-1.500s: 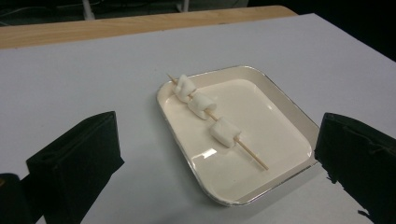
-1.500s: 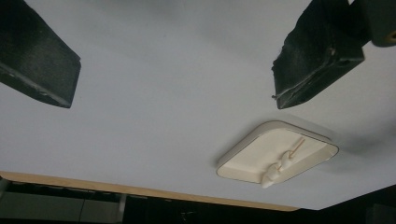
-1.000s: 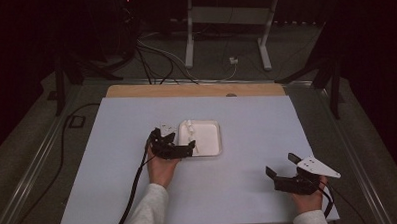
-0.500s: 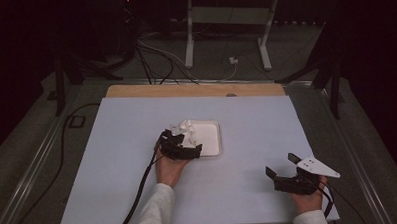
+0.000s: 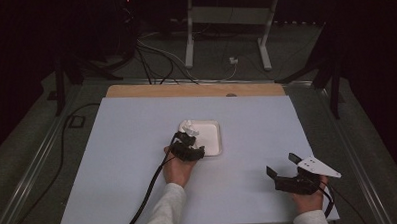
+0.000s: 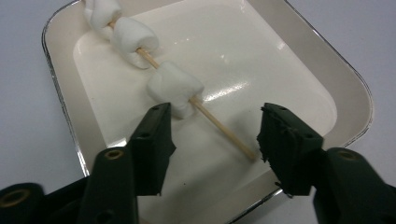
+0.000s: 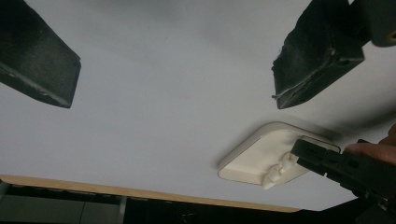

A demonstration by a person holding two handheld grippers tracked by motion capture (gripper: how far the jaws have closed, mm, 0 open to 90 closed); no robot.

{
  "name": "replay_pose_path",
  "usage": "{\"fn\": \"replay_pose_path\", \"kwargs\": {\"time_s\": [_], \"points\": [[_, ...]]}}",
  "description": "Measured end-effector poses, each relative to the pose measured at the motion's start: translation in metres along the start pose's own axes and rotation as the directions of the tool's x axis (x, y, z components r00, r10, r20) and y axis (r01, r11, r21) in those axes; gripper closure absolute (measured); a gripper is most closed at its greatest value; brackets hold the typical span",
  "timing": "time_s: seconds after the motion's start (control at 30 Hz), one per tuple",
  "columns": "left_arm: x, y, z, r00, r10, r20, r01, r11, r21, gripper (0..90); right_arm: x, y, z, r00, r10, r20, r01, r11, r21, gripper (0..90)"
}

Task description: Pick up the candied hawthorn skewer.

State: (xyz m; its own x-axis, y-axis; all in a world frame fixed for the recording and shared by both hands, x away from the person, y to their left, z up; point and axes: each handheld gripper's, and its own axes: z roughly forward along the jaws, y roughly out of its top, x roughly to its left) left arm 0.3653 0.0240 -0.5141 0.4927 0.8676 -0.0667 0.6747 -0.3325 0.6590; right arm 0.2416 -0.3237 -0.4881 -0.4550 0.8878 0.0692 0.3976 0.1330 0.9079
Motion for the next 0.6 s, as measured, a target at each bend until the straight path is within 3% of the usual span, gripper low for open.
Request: {"fn": "replay_pose_path", "kwargs": {"time_s": [0.13,0.6], "points": [[0.001,0.002,0.0,0.9996,0.002,-0.028,-0.002,0.9999,0.013,59.0,0.001,0.0,0.0,1.0,-0.002,-0.002,0.002,1.0,0.002,1.0],[0.016,0.002,-0.004,0.9992,-0.028,-0.027,0.029,0.999,0.033,87.9,0.0,0.0,0.0,1.0,0.001,-0.005,-0.001,1.0,0.002,1.0]]}}
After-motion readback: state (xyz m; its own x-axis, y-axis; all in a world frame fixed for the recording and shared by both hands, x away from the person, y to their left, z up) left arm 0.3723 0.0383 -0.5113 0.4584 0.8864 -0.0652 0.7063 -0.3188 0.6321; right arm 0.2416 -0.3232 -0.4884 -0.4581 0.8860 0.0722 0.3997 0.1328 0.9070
